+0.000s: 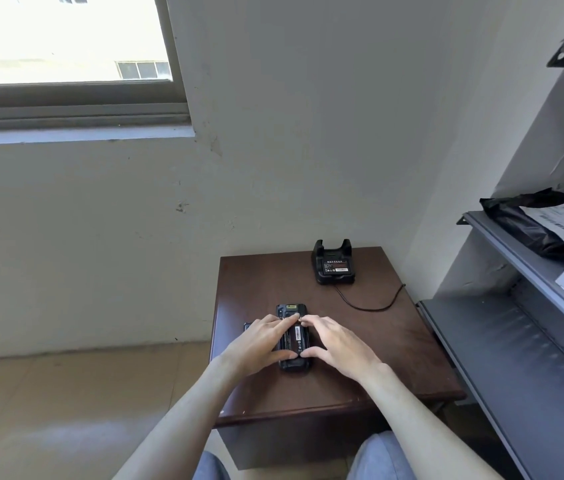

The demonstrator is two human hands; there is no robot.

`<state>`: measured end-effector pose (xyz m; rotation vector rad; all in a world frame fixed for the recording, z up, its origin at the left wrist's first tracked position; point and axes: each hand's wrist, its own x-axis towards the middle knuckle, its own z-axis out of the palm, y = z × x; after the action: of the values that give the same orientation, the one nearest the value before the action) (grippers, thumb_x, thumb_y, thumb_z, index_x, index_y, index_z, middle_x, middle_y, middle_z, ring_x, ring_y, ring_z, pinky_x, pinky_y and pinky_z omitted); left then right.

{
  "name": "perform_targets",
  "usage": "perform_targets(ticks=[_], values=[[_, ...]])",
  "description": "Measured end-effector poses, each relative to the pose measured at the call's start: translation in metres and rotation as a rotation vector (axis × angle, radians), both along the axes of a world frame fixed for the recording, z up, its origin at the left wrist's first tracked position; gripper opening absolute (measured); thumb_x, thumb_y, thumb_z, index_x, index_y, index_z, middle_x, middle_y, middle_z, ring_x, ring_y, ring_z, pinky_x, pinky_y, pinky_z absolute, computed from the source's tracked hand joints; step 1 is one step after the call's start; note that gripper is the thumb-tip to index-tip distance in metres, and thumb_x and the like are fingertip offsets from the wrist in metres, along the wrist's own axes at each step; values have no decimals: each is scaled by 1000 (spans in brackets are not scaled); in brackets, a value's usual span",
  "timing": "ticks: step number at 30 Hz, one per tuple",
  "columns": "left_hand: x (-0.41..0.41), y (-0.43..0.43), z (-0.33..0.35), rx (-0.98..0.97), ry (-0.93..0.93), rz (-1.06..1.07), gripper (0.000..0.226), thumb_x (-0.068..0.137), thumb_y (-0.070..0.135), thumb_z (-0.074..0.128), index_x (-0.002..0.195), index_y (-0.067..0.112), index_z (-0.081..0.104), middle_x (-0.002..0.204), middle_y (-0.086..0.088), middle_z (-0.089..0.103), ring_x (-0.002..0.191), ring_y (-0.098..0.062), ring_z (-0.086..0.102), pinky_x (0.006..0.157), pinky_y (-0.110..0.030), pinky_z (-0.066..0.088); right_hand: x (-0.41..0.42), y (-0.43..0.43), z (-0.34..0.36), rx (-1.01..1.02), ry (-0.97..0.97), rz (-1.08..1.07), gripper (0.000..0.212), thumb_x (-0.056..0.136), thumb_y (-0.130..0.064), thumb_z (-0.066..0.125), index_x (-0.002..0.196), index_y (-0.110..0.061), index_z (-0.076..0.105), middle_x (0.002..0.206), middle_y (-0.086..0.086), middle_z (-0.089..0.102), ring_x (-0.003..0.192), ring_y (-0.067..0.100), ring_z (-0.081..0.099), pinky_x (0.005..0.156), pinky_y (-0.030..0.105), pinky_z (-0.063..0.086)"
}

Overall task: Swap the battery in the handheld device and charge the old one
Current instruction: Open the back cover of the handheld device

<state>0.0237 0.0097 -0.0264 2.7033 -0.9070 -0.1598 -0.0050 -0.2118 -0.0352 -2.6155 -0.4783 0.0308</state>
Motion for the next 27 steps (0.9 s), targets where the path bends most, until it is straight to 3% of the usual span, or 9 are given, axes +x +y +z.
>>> perform_targets(ticks=[4, 11, 16, 20, 27], values=[[1, 1, -2, -11, 3, -35, 81, 97, 45, 61, 160, 17, 19, 140, -8, 54, 129, -23, 43, 103, -30, 38, 0, 1, 2, -61, -54, 56, 72, 91, -47, 67, 148, -21, 35, 141, -3, 56, 129, 12, 55, 105, 24, 44], [1, 2, -6, 48, -69, -92, 82, 103, 45, 48, 161, 10, 2, 140, -10, 57, 132, -26, 40, 105, -32, 39, 0, -1, -1, -59, -75, 76, 61, 94, -46, 64, 141, -16, 41, 139, 1, 59, 128, 13, 57, 105, 23, 45], [3, 5, -5, -15, 31, -60, 79, 102, 48, 48, 161, 17, 5, 140, -7, 56, 135, -22, 36, 102, -31, 41, -1, -2, -3, -37, -42, 54, 52, 97, -47, 58, 137, -20, 41, 137, 1, 59, 124, 16, 60, 101, 30, 50], [8, 4, -4, -50, 113, -30, 89, 93, 54, 62, 160, 26, 11, 145, -3, 51, 131, -18, 35, 101, -30, 40, -4, -2, -3, -28, -34, 42, 48, 98, -46, 56, 137, -23, 40, 137, -2, 59, 123, 15, 61, 98, 30, 52], [11, -1, -11, -229, 165, 69, 87, 82, 38, 81, 155, 29, 33, 141, 3, 55, 127, -13, 40, 101, -21, 32, -5, -4, -4, 29, -2, 18, 47, 96, -47, 59, 135, -28, 41, 137, -6, 58, 123, 13, 60, 98, 28, 51]])
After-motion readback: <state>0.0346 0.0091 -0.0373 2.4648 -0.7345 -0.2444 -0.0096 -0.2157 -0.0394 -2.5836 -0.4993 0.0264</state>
